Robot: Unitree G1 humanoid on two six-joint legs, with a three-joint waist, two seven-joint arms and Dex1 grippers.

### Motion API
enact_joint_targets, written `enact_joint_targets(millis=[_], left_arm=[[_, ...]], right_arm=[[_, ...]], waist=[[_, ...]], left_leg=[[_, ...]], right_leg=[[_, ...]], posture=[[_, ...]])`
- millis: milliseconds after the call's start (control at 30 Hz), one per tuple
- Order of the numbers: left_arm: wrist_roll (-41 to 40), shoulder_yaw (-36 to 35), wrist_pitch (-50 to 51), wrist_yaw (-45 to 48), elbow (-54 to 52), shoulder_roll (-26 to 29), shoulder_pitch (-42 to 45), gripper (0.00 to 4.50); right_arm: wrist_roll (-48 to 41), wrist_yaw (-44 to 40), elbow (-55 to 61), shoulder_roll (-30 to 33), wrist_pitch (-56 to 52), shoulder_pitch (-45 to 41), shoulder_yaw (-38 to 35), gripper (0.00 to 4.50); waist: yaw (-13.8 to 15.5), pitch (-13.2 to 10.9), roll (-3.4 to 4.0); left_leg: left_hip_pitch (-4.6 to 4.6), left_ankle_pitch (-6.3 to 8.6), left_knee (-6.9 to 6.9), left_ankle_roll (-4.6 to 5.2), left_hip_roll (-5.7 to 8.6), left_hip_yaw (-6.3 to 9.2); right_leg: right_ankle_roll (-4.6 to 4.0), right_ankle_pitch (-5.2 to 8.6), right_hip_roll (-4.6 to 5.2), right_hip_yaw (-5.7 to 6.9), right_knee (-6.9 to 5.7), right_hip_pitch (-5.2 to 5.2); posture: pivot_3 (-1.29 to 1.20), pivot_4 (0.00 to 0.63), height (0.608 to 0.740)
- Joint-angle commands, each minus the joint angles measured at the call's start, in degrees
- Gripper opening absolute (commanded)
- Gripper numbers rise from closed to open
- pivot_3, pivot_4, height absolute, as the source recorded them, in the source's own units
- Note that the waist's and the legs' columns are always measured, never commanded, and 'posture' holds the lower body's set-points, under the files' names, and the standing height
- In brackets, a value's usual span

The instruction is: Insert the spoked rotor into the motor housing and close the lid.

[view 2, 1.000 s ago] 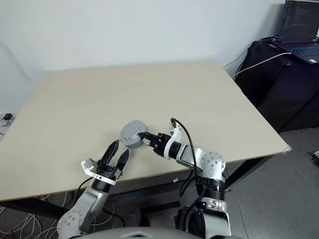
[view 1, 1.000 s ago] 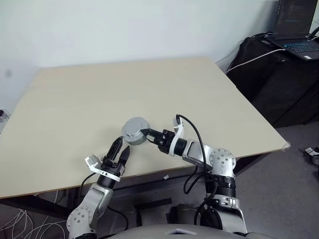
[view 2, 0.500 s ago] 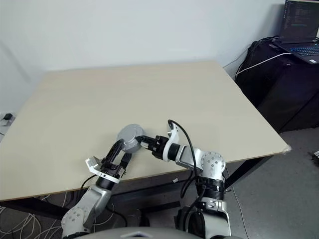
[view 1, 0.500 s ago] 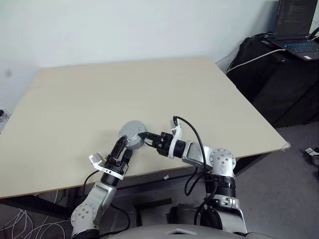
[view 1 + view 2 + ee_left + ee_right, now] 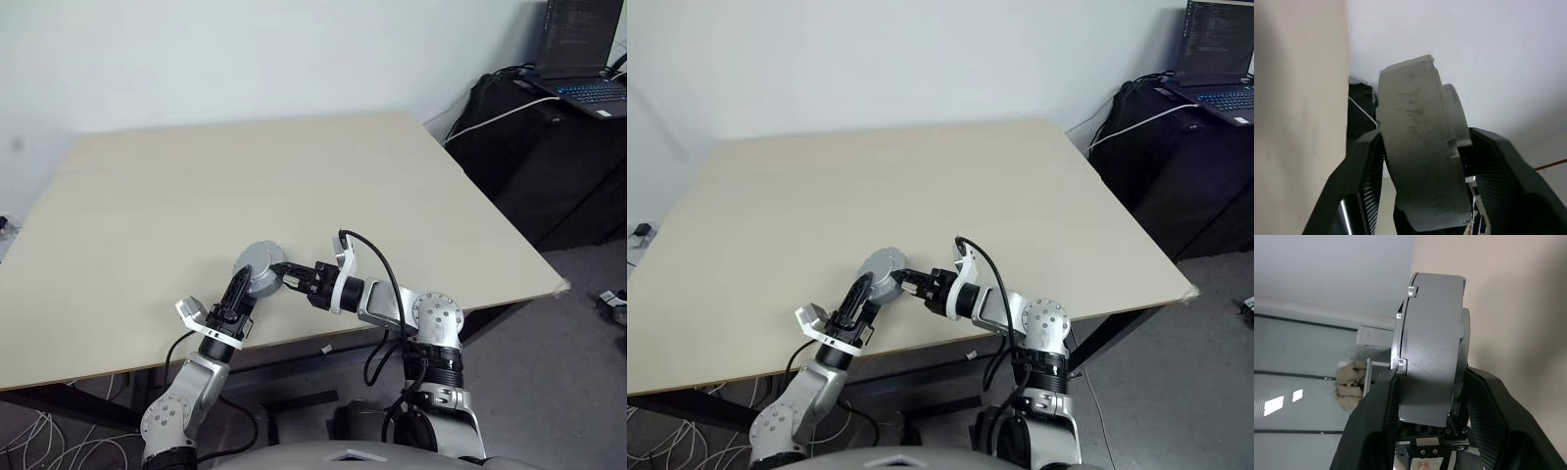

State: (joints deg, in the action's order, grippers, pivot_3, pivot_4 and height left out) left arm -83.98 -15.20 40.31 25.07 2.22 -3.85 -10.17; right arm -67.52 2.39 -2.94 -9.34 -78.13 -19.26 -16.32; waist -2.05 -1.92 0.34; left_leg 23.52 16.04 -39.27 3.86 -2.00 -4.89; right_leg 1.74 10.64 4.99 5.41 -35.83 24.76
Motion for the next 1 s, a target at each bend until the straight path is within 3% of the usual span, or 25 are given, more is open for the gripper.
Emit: enact_joint_targets(millis=[33, 433, 700, 1000], left_arm=[[0.7, 0.7, -0.6, -0.1, -1.4, -3.4, 0.0, 2.32], [0.9, 0.8, -1.1, -0.5, -2.3, -3.7, -0.3, 2.32], [1.2, 0.8, -2.5, -0.9, -3.0, -4.0, -0.4, 2.14], [2.7, -0.3, -6.5, -2.4, -3.3, -5.1, 0.2, 2.14]], right_arm=[[-3.0, -1.0, 2.4, -7.5, 0.0, 6.5, 4.0, 1.75], [-0.9, -2.5, 4.4, -6.7, 2.6, 6.8, 5.2, 1.75], [0.9, -2.5, 4.8, -5.7, 5.9, 7.0, 5.7, 4.34], [1.3, -1.0, 6.0, -3.7, 10.8, 8.4, 4.6, 4.5]], waist=[[0.0, 0.0, 0.0], [0.0, 0.0, 0.0], [0.0, 0.0, -0.01], [0.1, 0.0, -0.04]], left_leg=[[-0.01, 0.0, 0.0, 0.0, 0.0, 0.0], [-0.01, 0.0, -0.01, 0.0, 0.0, 0.01], [-0.01, 0.0, -0.01, 0.0, 0.0, 0.01], [-0.01, 0.0, -0.03, 0.0, 0.01, 0.0]], right_leg=[[0.0, 0.0, 0.0, 0.0, 0.0, -0.01], [0.0, 0.0, 0.0, 0.0, 0.0, -0.01], [0.0, 0.0, -0.01, -0.01, 0.0, -0.02], [0.0, 0.0, 0.0, -0.02, 0.02, -0.03]], posture=[[0.0, 0.0, 0.74], [0.0, 0.0, 0.74], [0.0, 0.0, 0.74], [0.0, 0.0, 0.74]])
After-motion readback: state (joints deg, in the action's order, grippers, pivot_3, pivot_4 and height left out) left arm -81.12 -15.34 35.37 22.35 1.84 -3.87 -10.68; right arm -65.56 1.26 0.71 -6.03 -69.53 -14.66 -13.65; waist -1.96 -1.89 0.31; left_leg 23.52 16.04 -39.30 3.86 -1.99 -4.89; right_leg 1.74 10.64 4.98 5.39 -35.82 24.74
